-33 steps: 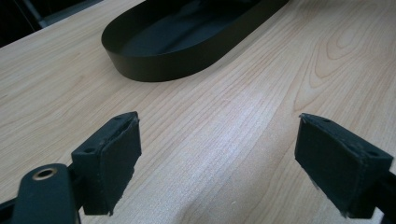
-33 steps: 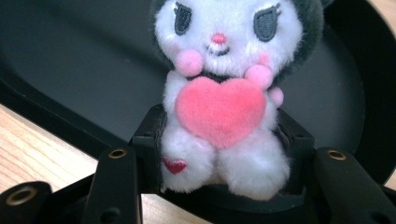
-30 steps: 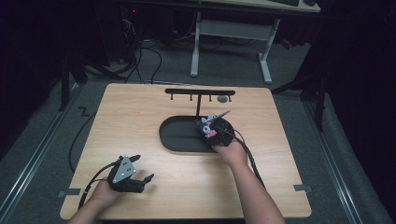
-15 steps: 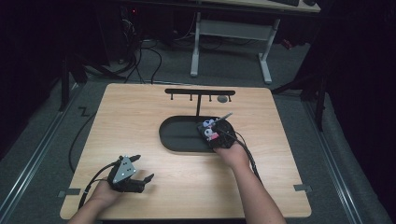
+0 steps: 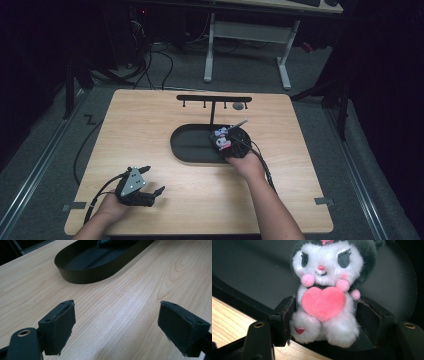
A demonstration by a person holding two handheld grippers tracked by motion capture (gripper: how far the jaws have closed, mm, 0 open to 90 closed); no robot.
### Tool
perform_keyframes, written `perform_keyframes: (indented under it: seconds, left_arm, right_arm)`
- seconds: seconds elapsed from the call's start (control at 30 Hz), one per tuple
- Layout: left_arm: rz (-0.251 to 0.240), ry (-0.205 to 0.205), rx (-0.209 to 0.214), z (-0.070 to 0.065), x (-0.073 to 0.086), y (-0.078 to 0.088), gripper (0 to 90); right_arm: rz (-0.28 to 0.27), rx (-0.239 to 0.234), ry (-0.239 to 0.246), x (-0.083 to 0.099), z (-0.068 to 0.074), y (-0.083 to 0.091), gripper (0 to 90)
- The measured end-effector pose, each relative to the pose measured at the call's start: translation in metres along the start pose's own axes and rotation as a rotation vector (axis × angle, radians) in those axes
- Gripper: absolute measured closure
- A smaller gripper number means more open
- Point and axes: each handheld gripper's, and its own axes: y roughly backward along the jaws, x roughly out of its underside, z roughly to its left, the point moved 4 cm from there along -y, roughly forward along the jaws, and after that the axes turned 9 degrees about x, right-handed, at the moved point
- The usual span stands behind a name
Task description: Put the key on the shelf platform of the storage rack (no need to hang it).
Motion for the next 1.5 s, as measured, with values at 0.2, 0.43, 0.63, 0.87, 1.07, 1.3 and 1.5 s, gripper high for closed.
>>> perform_keyframes:
  seconds: [0.2,0.43,0.63,0.87,1.07,1.3,1.5]
  left_arm:
    - [-0.001,0.001,0.000,0.000,0.000,0.000,15.4]
    - [-0.002,0.000,-0.001,0.000,0.000,0.000,15.4]
    - [0.005,-0.004,-0.001,0.000,0.000,-0.001,15.4]
    - [0.010,-0.006,-0.002,0.000,0.000,-0.002,15.4]
    - [0.013,-0.008,-0.003,-0.001,0.000,-0.002,15.4]
    - [0.014,-0.008,-0.005,-0.001,0.000,-0.002,15.4]
    - [0.013,-0.009,-0.008,-0.001,0.000,-0.002,15.4]
  right_arm:
    - [-0.019,0.001,-0.007,0.000,-0.003,0.008,31.1]
    - [-0.051,0.014,0.005,0.004,-0.004,0.023,30.7]
    - [-0.085,0.019,0.014,0.009,-0.006,0.039,30.8]
    - [-0.127,0.029,0.042,0.021,-0.002,0.049,30.0]
    - [-0.166,0.039,0.047,0.036,-0.002,0.053,29.4]
    - [-0.227,0.031,0.044,0.057,-0.003,0.057,27.6]
    - [-0.263,0.018,0.033,0.078,-0.004,0.057,24.8]
